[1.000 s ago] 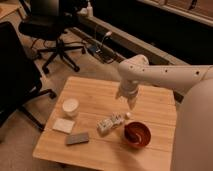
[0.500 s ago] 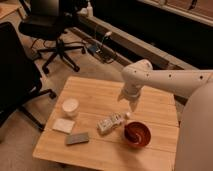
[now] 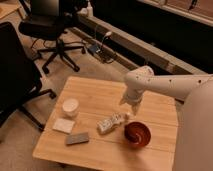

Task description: Stand the bottle upright

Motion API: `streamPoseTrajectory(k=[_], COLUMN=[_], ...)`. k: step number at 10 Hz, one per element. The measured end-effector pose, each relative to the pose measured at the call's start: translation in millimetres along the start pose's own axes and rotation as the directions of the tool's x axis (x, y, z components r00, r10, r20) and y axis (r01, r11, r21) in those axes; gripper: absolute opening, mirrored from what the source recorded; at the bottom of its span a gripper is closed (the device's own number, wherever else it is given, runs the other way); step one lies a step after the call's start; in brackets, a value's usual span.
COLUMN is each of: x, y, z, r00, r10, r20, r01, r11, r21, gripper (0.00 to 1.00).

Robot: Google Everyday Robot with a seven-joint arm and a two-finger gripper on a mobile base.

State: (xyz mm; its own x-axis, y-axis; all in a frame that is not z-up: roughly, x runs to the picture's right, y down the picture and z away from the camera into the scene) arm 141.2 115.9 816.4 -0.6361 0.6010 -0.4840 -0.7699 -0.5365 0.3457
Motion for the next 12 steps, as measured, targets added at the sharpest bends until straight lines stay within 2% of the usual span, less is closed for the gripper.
streamPoseTrajectory(k=[2,5,12], x=[-2.4,-2.8,-1.7], y=[-4.9,-12.0,-9.9], z=[9.4,19.7,20.9], r00=[1.0,0.997,0.997], r10=[0.015,0.075,0.08], r20=[-0.004,0.001,0.001], r01=[-0.015,-0.075,-0.08], r11=[1.0,0.996,0.996], r21=[0.012,0.038,0.039], gripper=[0.65,0.65,0.65])
